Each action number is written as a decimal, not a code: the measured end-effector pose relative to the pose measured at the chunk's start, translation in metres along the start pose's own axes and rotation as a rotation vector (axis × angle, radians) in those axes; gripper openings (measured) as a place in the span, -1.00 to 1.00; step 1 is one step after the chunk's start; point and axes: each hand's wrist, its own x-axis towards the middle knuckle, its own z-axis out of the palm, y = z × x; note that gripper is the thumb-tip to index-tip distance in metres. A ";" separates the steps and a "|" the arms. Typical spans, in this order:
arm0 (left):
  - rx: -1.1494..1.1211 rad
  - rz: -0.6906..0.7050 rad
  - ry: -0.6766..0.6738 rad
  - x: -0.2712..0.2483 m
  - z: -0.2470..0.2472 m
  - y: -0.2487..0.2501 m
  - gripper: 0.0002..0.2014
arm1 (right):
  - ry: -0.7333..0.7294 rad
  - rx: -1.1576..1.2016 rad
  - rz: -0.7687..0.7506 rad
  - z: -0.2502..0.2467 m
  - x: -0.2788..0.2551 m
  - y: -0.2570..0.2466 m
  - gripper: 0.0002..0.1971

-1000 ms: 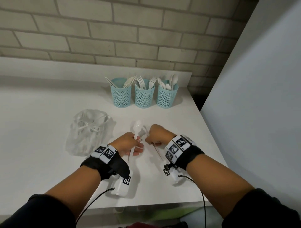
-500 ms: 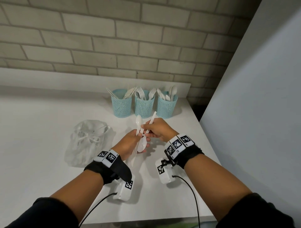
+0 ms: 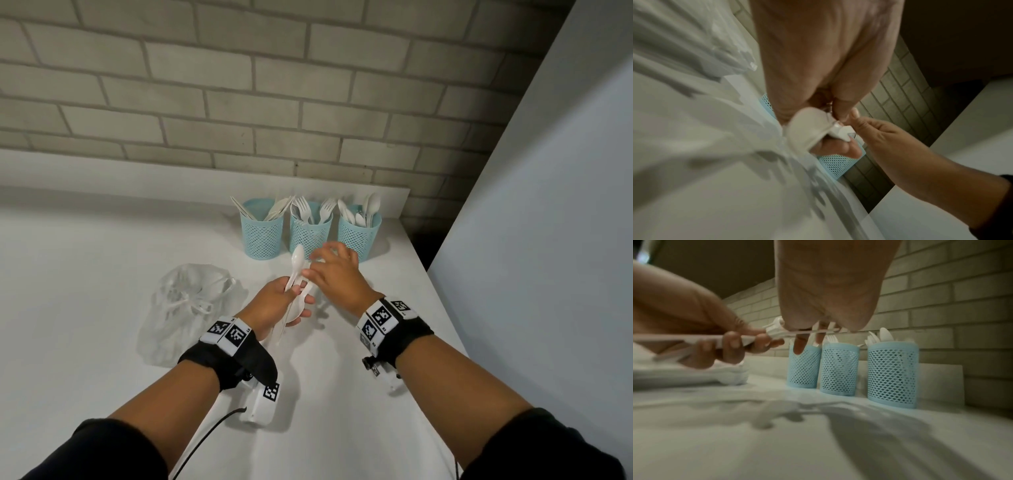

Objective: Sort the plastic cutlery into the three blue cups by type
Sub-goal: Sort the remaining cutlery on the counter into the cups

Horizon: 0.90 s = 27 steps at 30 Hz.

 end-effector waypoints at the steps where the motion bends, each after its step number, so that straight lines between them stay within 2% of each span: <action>1: -0.010 -0.005 -0.012 0.001 0.000 0.001 -0.85 | -0.010 -0.052 -0.037 0.000 0.001 -0.001 -0.55; 2: -0.031 -0.011 -0.018 0.002 0.000 0.001 -0.85 | -0.006 -0.099 -0.061 -0.001 0.001 -0.001 -0.55; 4: -0.089 -0.025 0.018 0.007 -0.001 0.001 -0.84 | 0.084 -0.225 -0.050 -0.002 0.003 0.006 -0.68; 6: -0.101 -0.039 0.102 0.010 -0.005 0.001 -0.83 | 0.150 -0.331 0.149 -0.008 0.001 0.013 -0.78; 7: -0.078 -0.039 0.141 0.011 -0.006 0.001 -0.83 | 0.143 -0.272 0.281 -0.010 -0.001 0.017 -0.79; 9: -0.003 -0.032 0.173 0.012 -0.008 0.001 -0.83 | 0.159 -0.024 0.462 -0.010 -0.001 0.022 -0.58; 10: 0.037 -0.028 0.175 0.012 -0.007 0.001 -0.81 | 0.170 0.112 0.498 -0.007 0.001 0.024 -0.51; 14: 0.139 -0.013 0.168 0.018 -0.001 0.001 -0.75 | 0.189 0.600 0.469 0.002 0.006 0.006 -0.63; 18: 0.217 0.011 0.165 0.020 0.002 0.001 -0.87 | 0.125 1.016 0.514 0.002 0.019 -0.015 -0.83; 21: 0.247 0.039 0.193 0.020 0.003 0.004 -0.76 | 0.063 1.144 0.518 -0.001 0.023 -0.024 -0.80; 24: 0.251 0.050 0.206 0.021 0.003 0.004 -0.73 | 0.055 1.129 0.487 0.000 0.023 -0.027 -0.72; 27: 0.184 0.036 0.190 0.021 0.004 0.005 -0.73 | 0.057 1.139 0.490 0.002 0.022 -0.024 -0.83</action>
